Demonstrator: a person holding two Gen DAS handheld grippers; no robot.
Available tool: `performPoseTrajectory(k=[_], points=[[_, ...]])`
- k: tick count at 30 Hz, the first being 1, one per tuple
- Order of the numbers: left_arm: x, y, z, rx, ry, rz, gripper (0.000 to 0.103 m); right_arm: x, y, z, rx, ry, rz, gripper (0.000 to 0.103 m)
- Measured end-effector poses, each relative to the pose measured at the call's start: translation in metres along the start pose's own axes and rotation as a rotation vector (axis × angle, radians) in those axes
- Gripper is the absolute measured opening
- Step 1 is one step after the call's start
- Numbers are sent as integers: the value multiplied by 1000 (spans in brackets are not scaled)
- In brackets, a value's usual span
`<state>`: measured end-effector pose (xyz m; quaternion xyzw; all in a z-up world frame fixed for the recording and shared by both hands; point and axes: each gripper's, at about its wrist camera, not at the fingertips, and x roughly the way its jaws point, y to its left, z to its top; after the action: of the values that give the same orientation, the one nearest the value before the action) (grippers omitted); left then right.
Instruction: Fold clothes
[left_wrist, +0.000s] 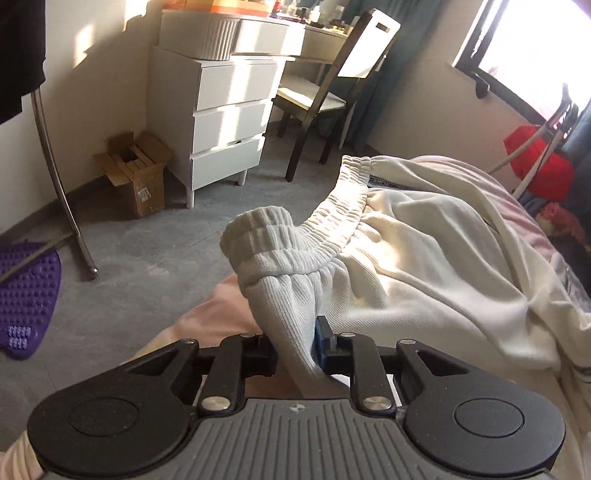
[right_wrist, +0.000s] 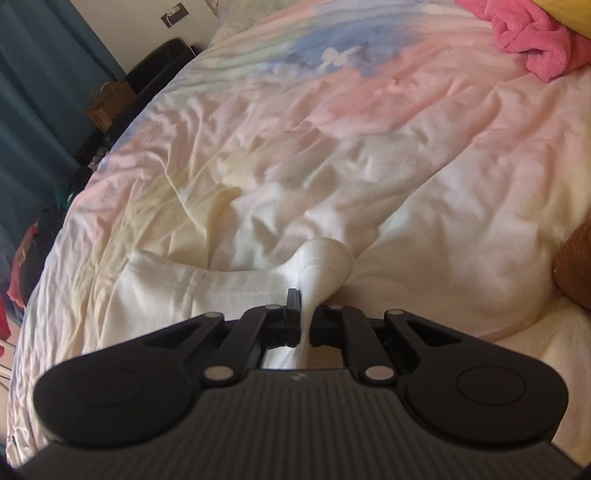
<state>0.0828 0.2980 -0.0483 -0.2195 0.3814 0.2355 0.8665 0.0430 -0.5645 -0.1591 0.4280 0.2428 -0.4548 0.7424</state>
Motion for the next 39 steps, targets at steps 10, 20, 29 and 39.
performPoseTrajectory(k=[10, 20, 29, 39], points=[[-63, -36, -8, 169, -254, 77, 94, -53, 36, -4, -303, -79, 77, 94], [-126, -123, -53, 282, -328, -243, 103, -158, 73, -47, -601, -249, 511, 94], [-173, -230, -116, 577, -430, -396, 103, -200, 95, -104, -836, -222, 786, 94], [-146, -270, -159, 659, -491, -495, 103, -194, 106, -127, -865, -191, 857, 94]])
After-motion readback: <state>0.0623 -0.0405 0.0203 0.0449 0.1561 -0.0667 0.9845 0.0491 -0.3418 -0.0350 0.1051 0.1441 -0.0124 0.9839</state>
